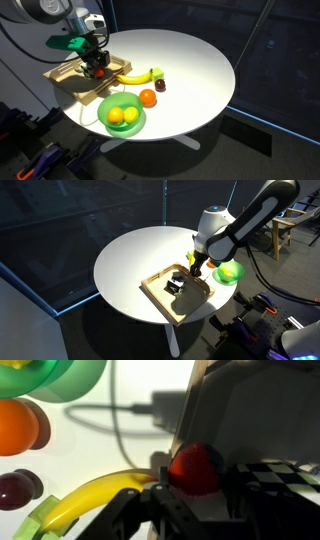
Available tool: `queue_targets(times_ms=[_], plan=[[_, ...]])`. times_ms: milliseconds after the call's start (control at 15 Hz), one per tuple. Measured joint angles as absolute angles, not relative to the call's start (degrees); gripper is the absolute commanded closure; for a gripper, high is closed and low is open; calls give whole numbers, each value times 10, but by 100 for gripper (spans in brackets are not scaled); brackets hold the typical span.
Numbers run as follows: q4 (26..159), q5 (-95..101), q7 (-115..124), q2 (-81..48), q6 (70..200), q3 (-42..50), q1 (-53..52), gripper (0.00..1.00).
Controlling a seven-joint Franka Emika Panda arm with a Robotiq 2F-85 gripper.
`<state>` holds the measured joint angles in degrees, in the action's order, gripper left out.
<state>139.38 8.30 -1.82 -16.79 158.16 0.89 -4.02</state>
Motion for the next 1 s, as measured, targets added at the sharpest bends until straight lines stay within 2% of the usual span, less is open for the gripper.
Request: queue_targets(times_ms=[1000], plan=[[1341,32,63,-170,1507,34,-19,69]])
